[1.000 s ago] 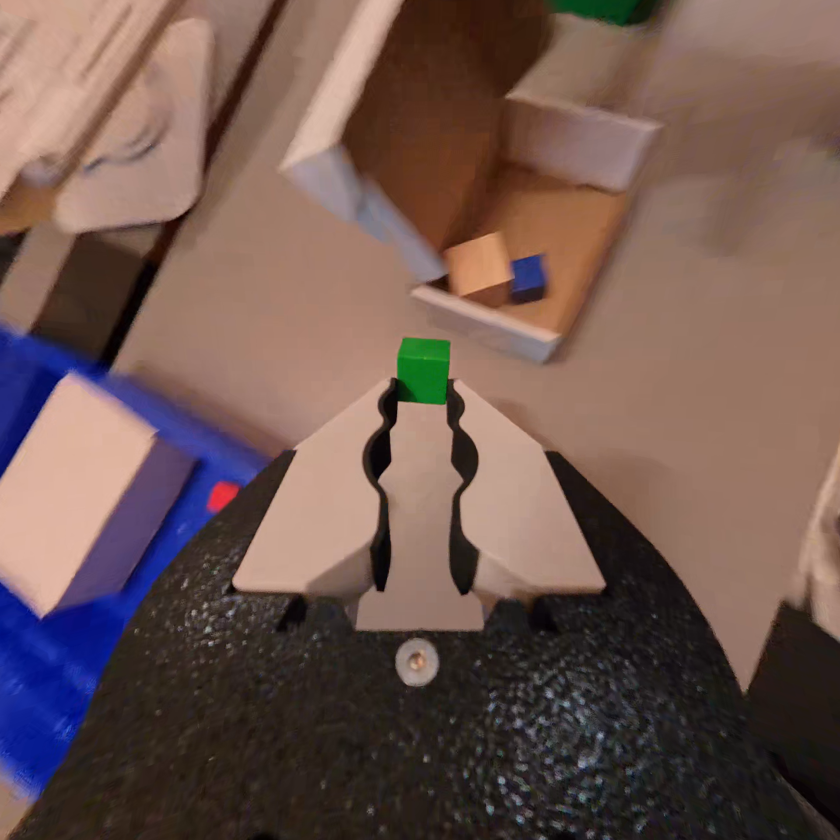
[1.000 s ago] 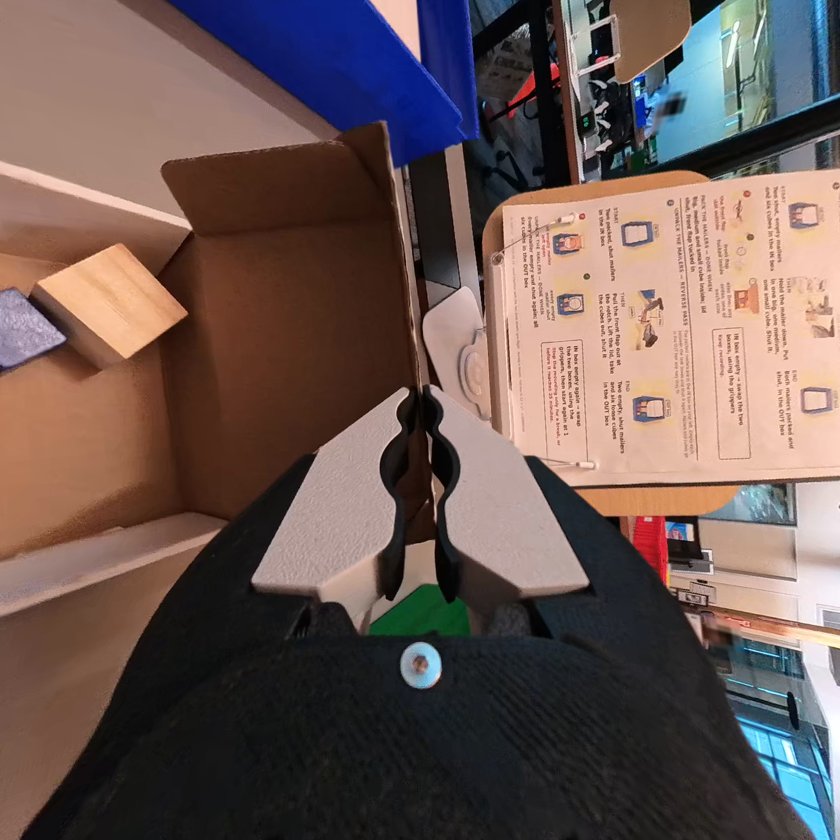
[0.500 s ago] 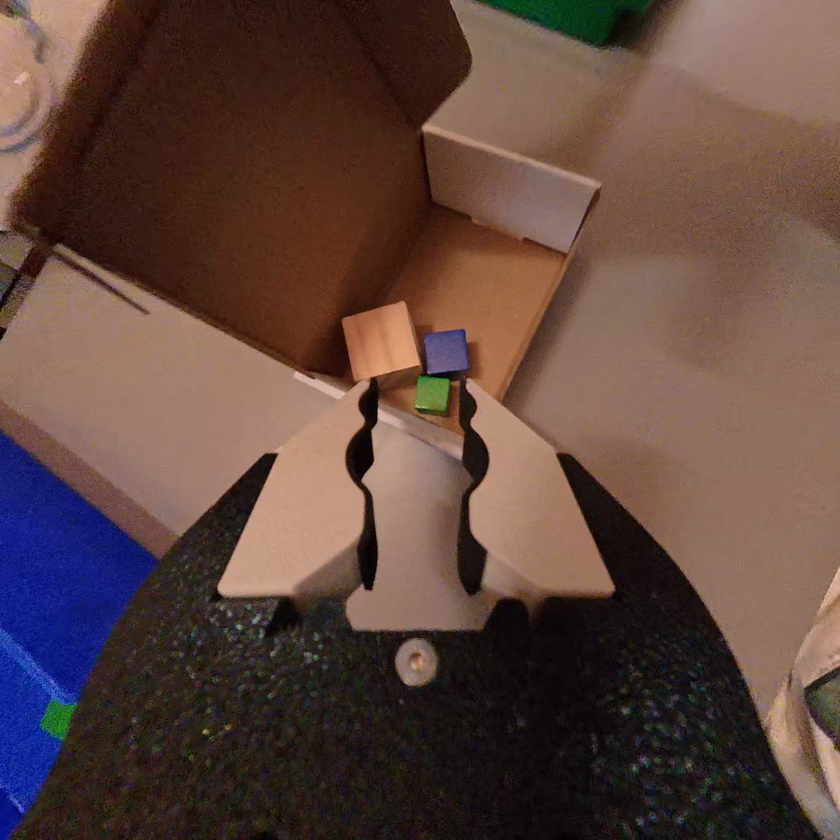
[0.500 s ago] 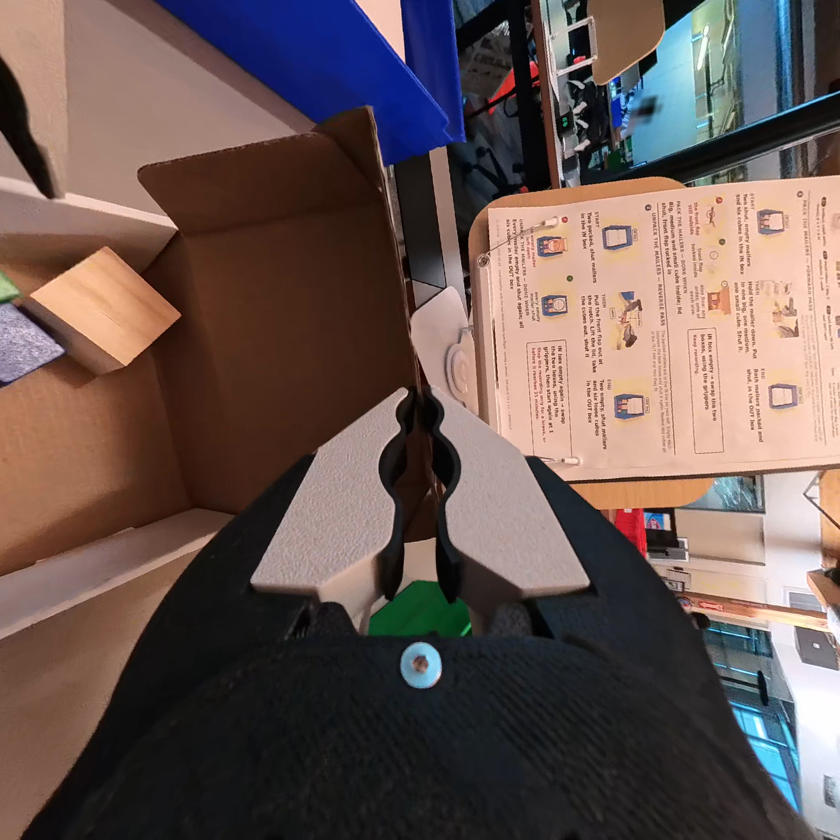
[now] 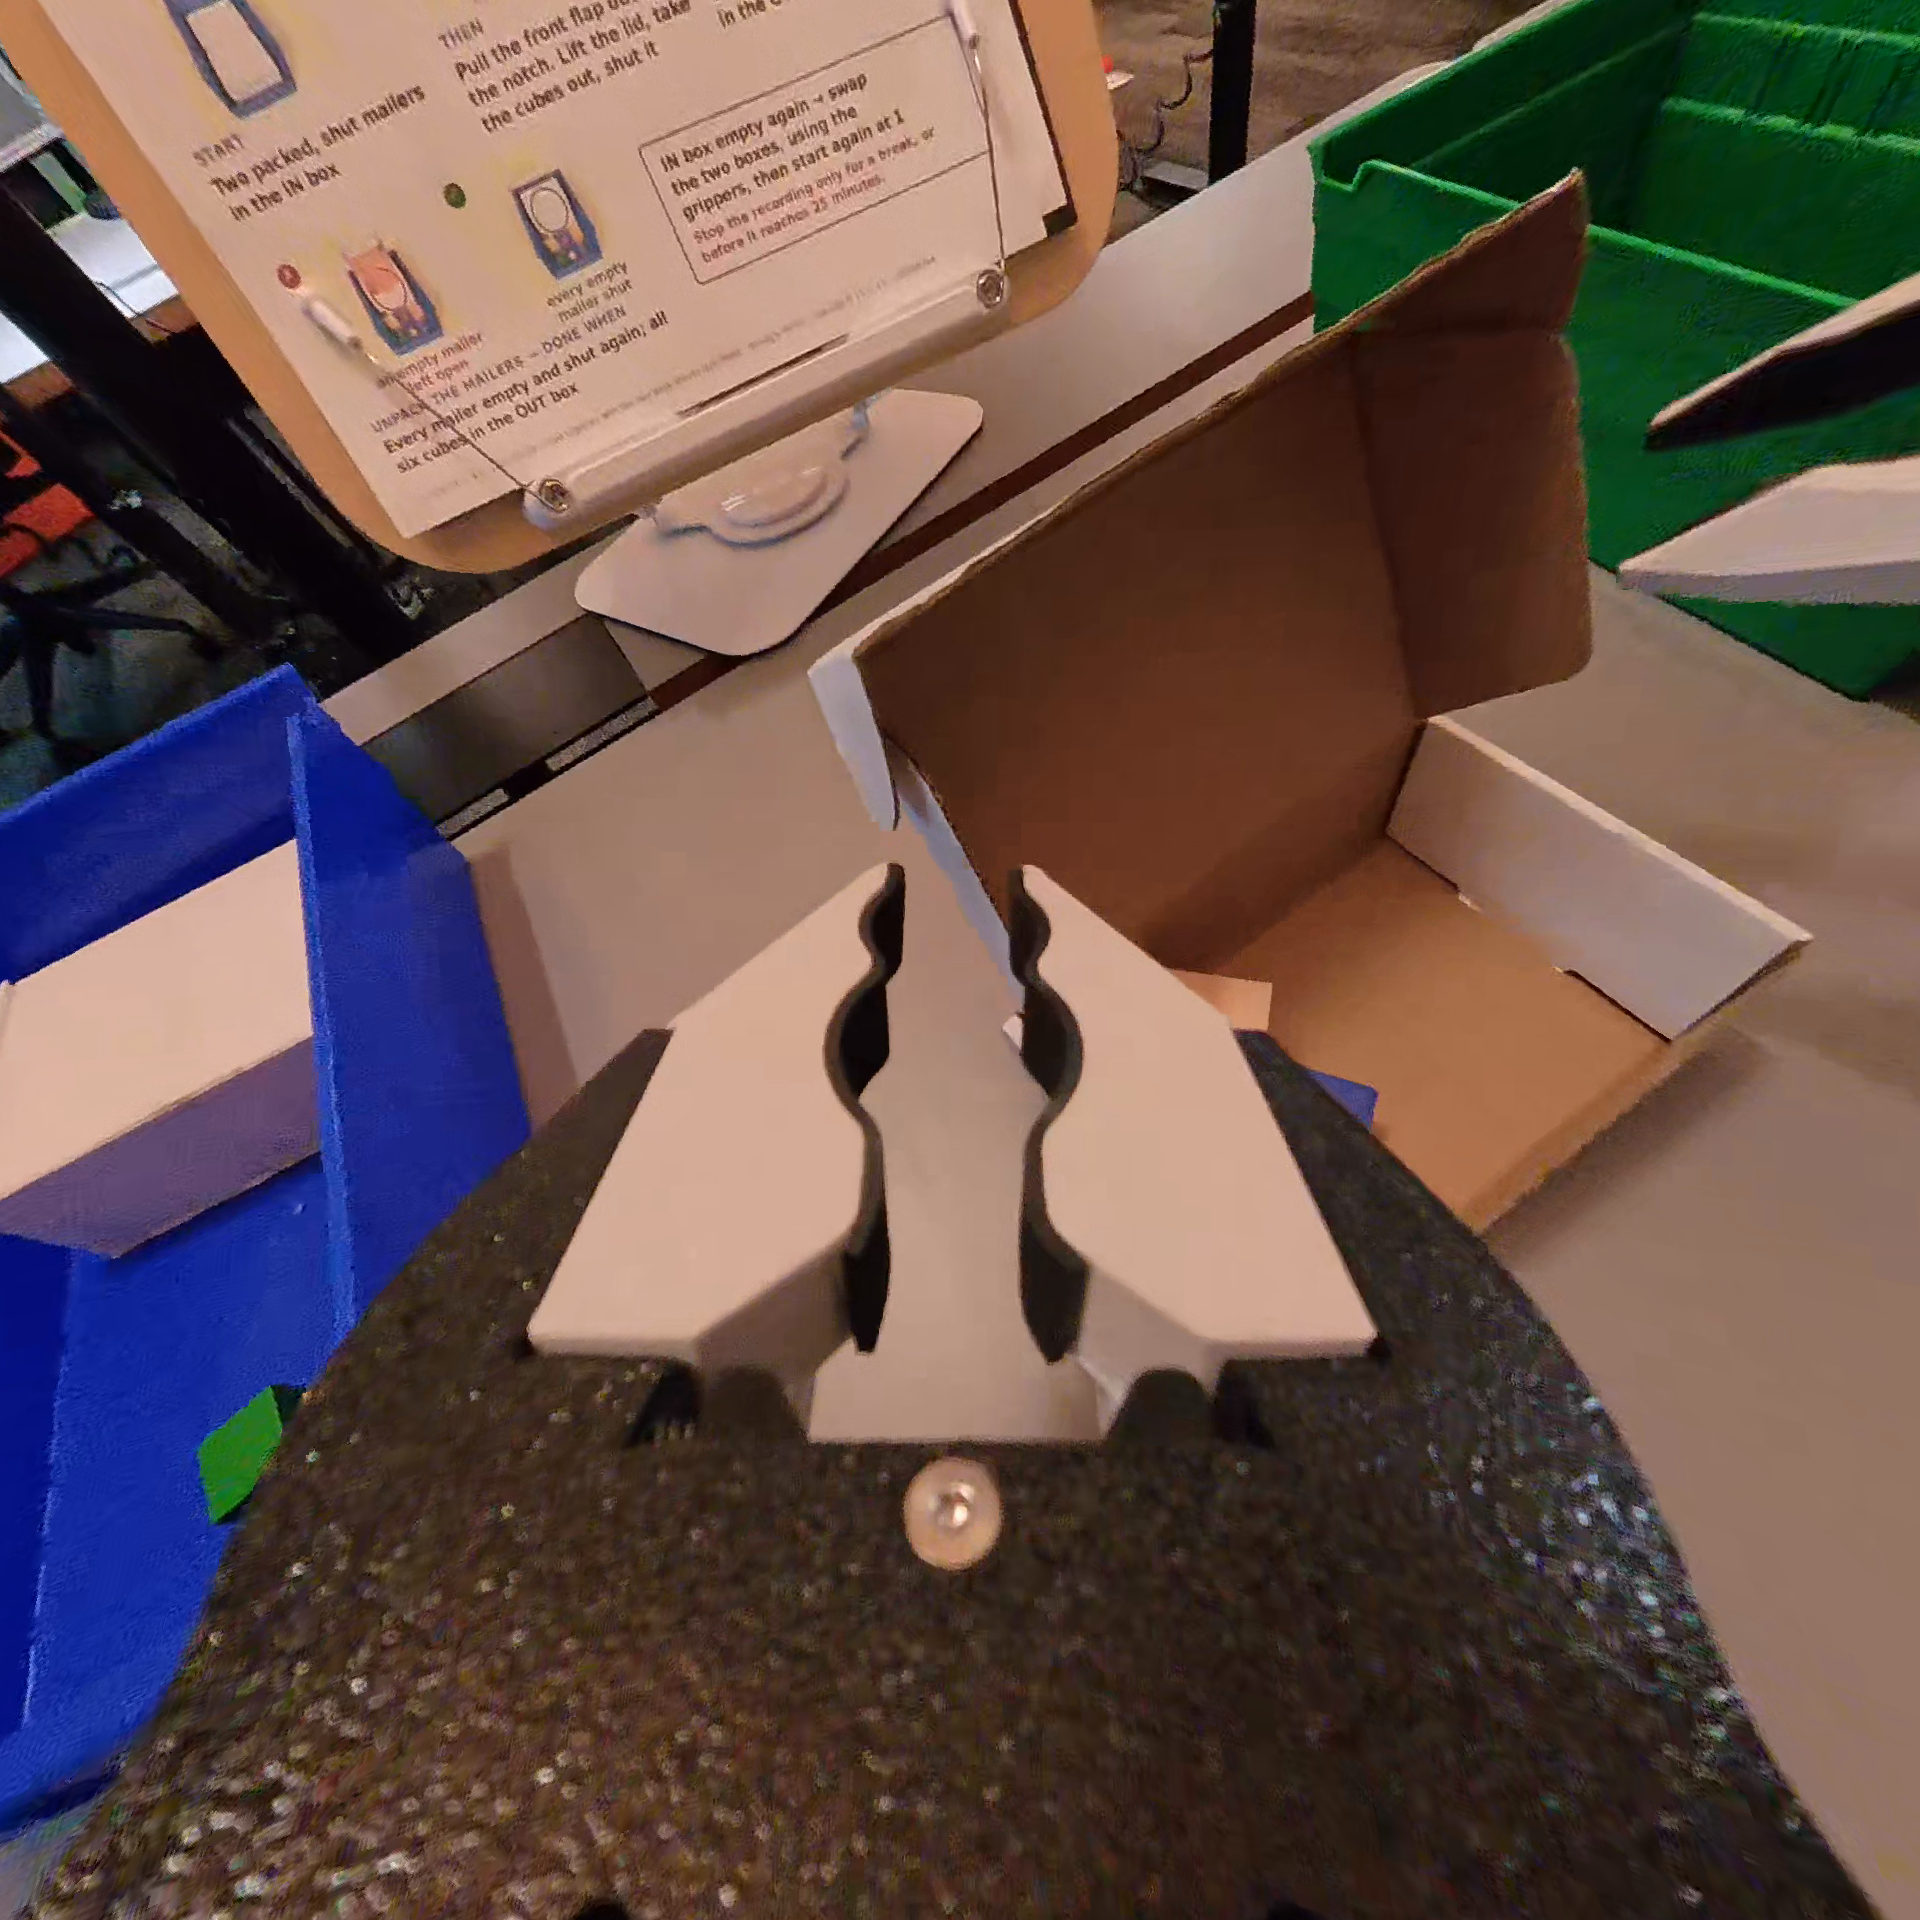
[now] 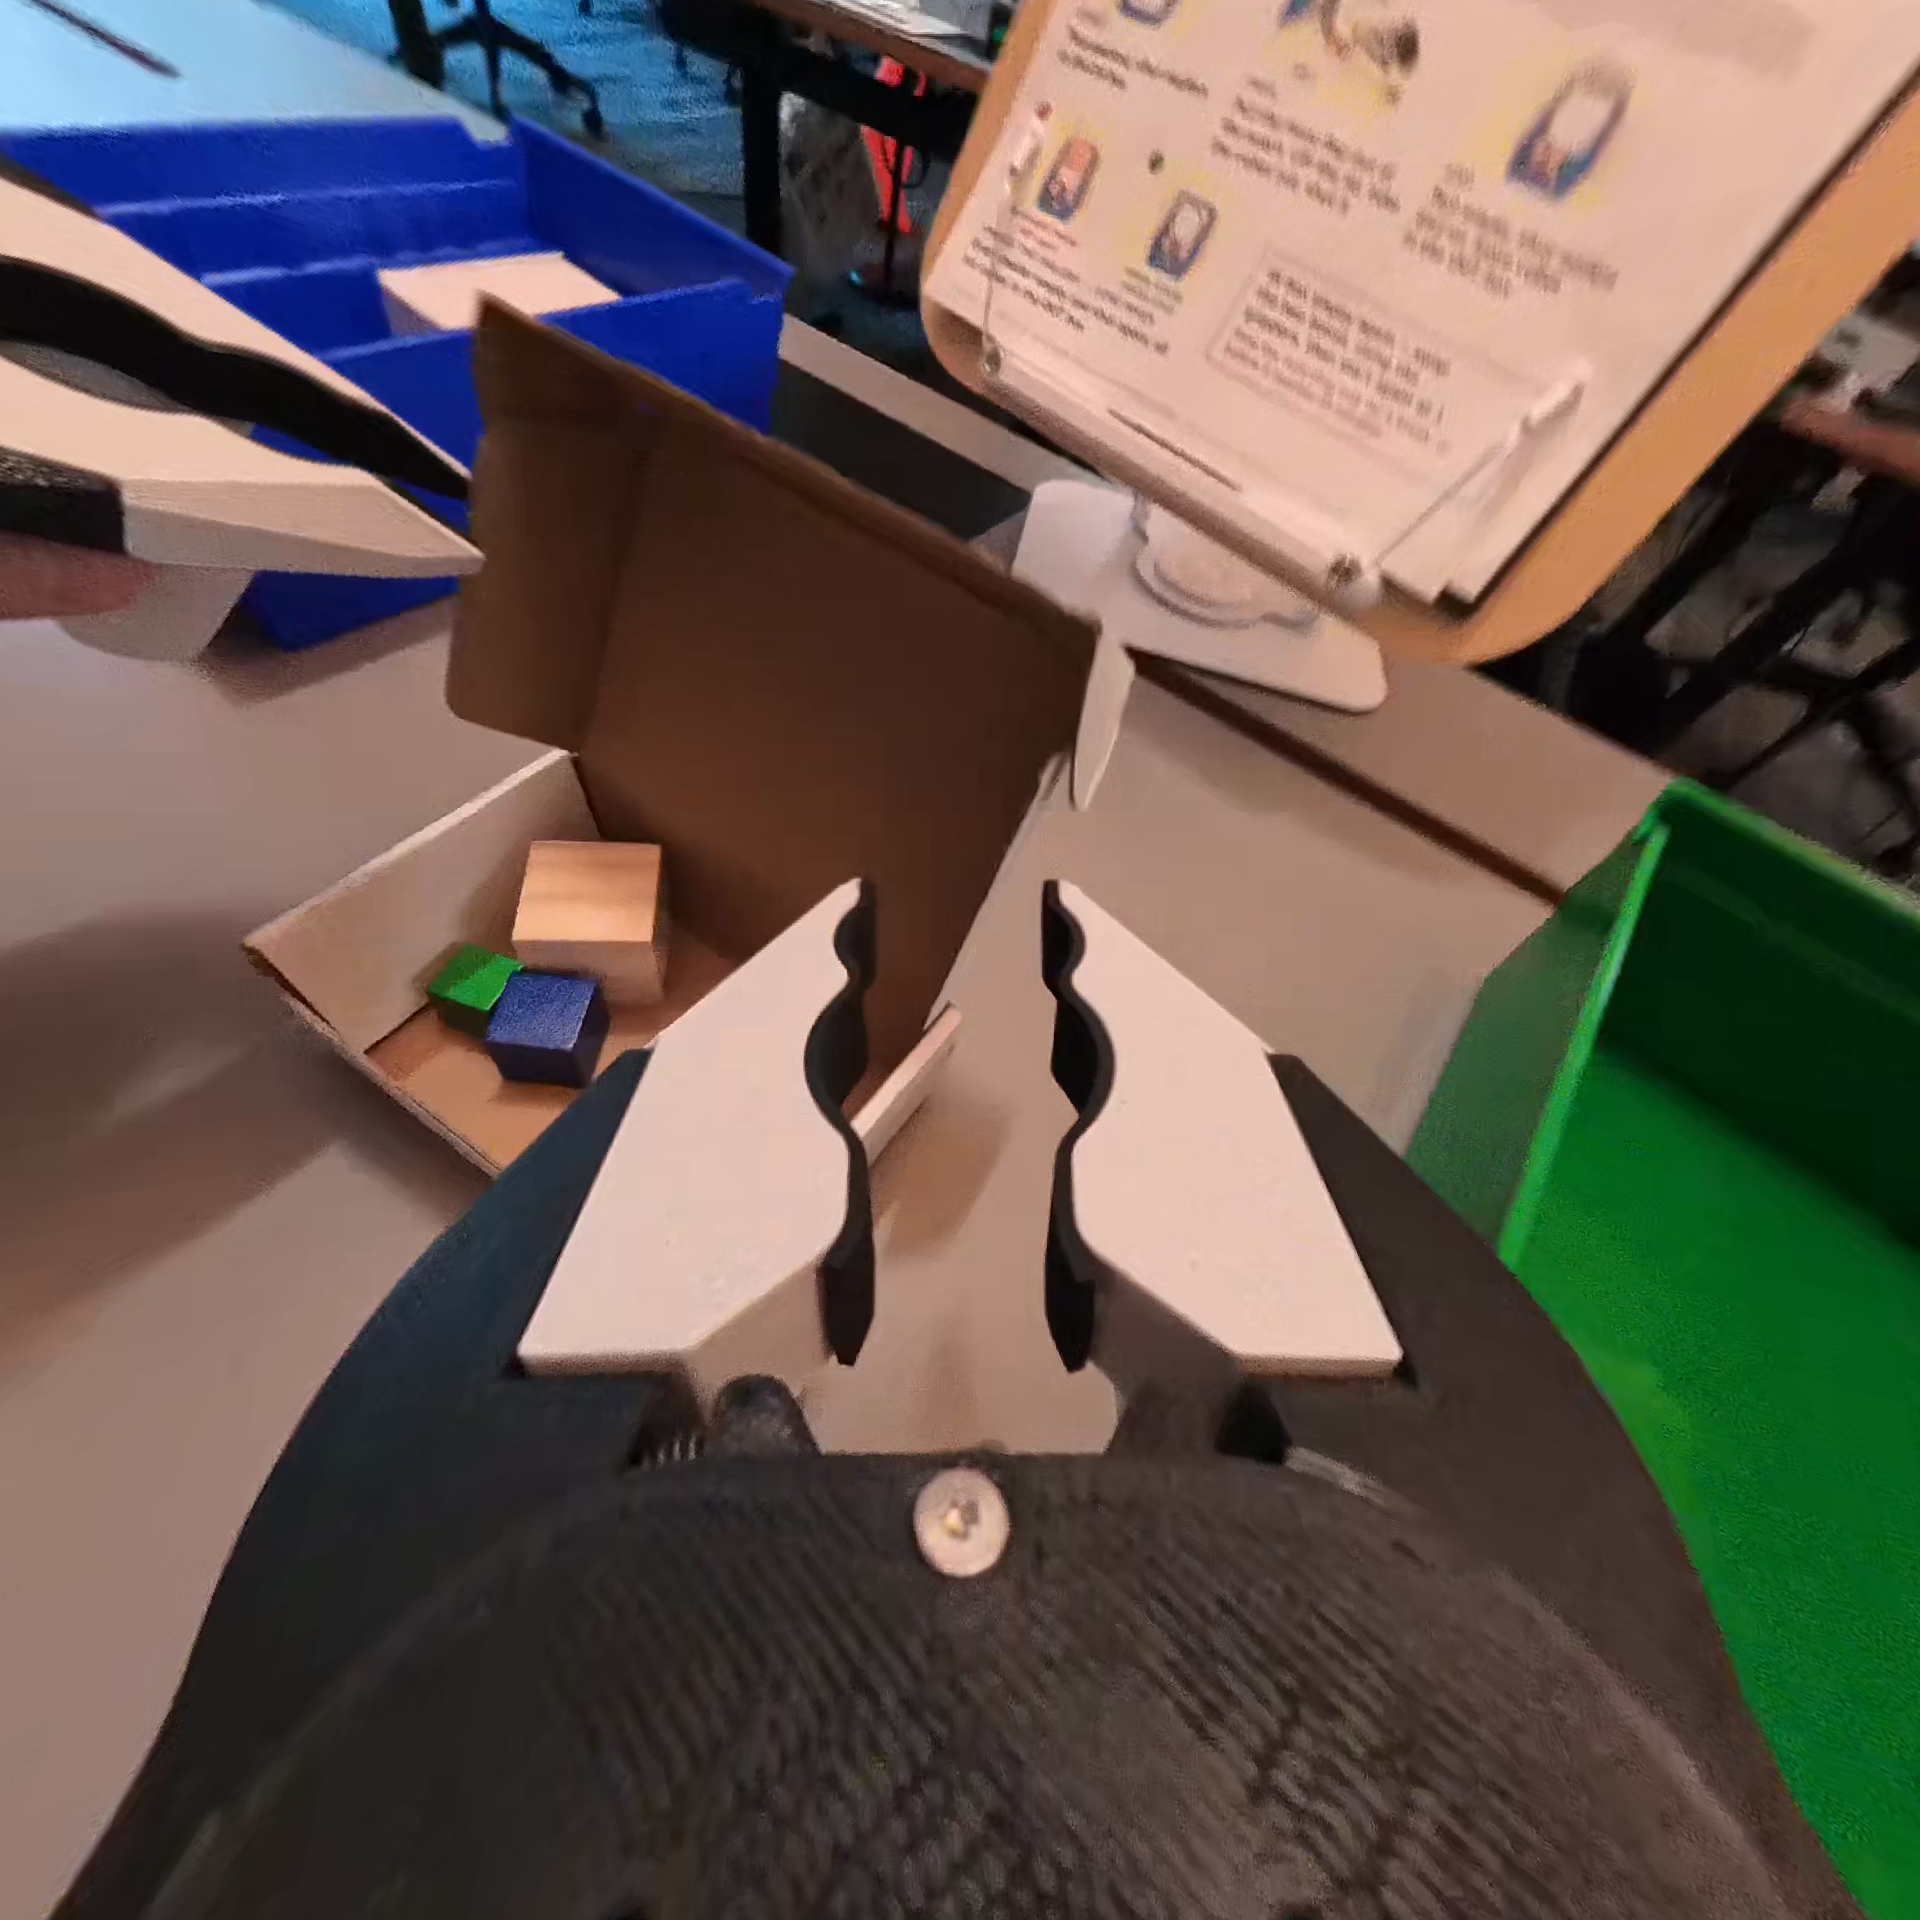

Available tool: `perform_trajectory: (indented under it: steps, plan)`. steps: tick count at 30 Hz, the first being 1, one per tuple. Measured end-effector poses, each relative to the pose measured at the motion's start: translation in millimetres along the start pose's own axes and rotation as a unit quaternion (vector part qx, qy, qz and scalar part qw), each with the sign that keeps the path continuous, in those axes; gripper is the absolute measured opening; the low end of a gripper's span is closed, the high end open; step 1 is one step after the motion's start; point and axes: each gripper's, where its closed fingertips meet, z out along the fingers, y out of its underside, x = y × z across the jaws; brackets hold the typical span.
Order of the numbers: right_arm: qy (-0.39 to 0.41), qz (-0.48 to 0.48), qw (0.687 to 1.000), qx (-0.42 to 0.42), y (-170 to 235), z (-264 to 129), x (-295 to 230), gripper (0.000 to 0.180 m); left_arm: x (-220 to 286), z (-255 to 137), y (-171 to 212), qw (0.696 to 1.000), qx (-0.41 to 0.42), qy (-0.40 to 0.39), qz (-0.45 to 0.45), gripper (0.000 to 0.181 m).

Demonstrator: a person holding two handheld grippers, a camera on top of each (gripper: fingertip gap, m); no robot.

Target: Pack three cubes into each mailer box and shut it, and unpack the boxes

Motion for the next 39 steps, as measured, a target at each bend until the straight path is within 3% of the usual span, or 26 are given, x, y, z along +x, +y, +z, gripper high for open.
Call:
perform_trajectory:
  steps: [1, 5, 7, 8, 16, 22, 34, 37, 39]
  plan:
    - [0.001, 0.019, 1.0, 0.004, 6, 5, 0, 0.03, 1, 2, -1, 1.0, 0.0, -0.005, 0.0, 0.016]
    - [0.07, 0.042, 0.996, 0.045, 1, 16, 21, 0.027, 2, 9, -1, 1.0, 0.002, -0.024, 0.0, 0.006]
    - [0.064, 0.039, 0.995, 0.068, -9, 21, 19, 0.004, 2, 11, -2, 0.999, 0.013, -0.033, -0.004, 0.006]
    - [0.056, 0.04, 0.995, 0.07, -11, 25, 16, 0.003, 2, 12, -2, 0.999, 0.016, -0.034, -0.008, 0.006]
    - [0.085, 0.03, 0.993, 0.082, -7, 14, 1, 0.003, 13, -1, 4, 0.997, 0.056, -0.057, -0.009, 0.005]
    - [0.092, 0.045, 0.989, 0.104, 7, 2, -17, 0.002, 34, -16, 19, 0.991, 0.102, -0.029, -0.084, 0.006]
    - [0.094, -0.021, 0.995, 0.024, 61, -24, -35, 0.0, 79, -26, 80, 0.999, 0.027, 0.0, -0.019, 0.001]
    - [0.173, -0.11, 0.978, 0.025, 56, -39, -24, 0.026, 76, -37, 80, 0.999, 0.036, -0.016, -0.009, 0.015]
    - [0.234, -0.232, 0.943, 0.038, 41, -47, -19, 0.046, 71, -44, 82, 0.999, 0.036, -0.031, -0.003, 0.022]
